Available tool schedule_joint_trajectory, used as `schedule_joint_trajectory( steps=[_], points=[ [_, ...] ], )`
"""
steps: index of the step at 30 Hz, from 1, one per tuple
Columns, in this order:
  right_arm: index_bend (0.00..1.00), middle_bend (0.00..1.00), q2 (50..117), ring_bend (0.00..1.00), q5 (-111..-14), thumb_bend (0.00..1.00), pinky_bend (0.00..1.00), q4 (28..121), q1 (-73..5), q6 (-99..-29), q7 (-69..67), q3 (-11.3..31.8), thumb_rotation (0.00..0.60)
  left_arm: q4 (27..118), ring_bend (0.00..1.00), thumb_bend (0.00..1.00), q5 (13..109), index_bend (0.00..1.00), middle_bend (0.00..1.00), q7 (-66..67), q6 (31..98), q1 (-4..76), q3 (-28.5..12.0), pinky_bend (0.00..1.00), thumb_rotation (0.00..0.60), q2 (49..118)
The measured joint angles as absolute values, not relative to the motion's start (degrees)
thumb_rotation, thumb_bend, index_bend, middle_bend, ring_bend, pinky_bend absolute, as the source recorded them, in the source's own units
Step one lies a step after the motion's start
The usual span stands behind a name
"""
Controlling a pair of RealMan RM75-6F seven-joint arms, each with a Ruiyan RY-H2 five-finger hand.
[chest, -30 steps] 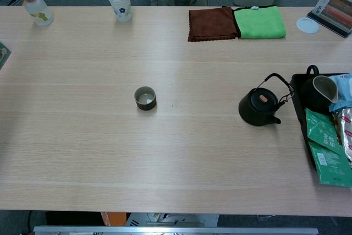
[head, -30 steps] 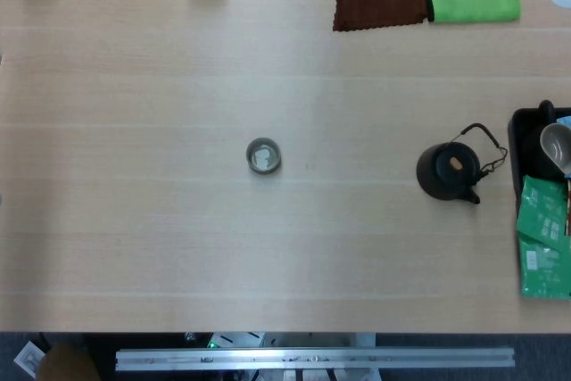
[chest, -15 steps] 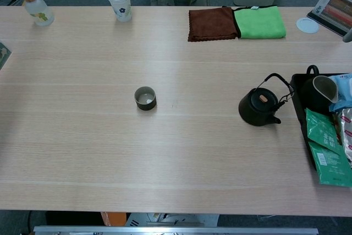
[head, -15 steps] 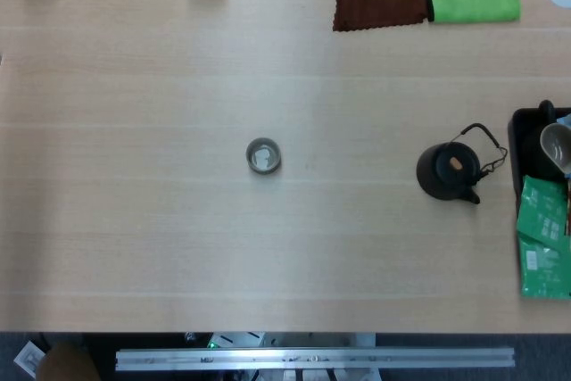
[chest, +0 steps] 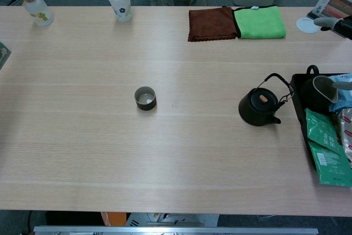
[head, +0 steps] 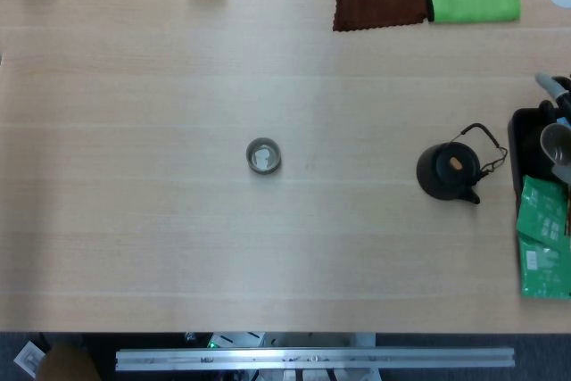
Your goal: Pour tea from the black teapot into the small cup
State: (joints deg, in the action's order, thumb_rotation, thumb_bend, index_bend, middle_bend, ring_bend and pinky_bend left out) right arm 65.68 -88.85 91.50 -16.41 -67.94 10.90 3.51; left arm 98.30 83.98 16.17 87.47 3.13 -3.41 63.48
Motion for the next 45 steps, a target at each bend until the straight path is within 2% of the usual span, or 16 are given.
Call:
schedule_joint_trajectory(
  steps=[6,13,26,45],
  points=[
    [0.00,0.00,66.74,0.00,-87.42,0.00,0.00,91.96,-17.64,-65.96,15.83,3.23,0.600,98.06,0.20,0.20,83.86,0.16,0.20,15.63,87.29,3.21,-3.36,0.16,0.600,63.38],
    [0.00,0.00,68.30,0.00,-85.92,0.00,0.00,92.59,-19.12,-63.51,20.47,2.96,0.600,97.51,0.20,0.20,83.81,0.16,0.20,14.66,87.09,3.24,-3.26,0.16,0.600,63.28],
    [0.00,0.00,75.31,0.00,-78.90,0.00,0.00,91.87,-23.07,-57.87,32.07,2.62,0.600,96.29,0.20,0.20,83.69,0.16,0.20,11.98,87.26,2.91,-3.06,0.16,0.600,62.71],
    [0.00,0.00,80.47,0.00,-74.21,0.00,0.00,90.57,-25.14,-58.34,41.17,1.61,0.600,94.32,0.20,0.20,83.81,0.16,0.20,8.49,86.87,2.71,-2.63,0.16,0.600,62.54]
  ],
)
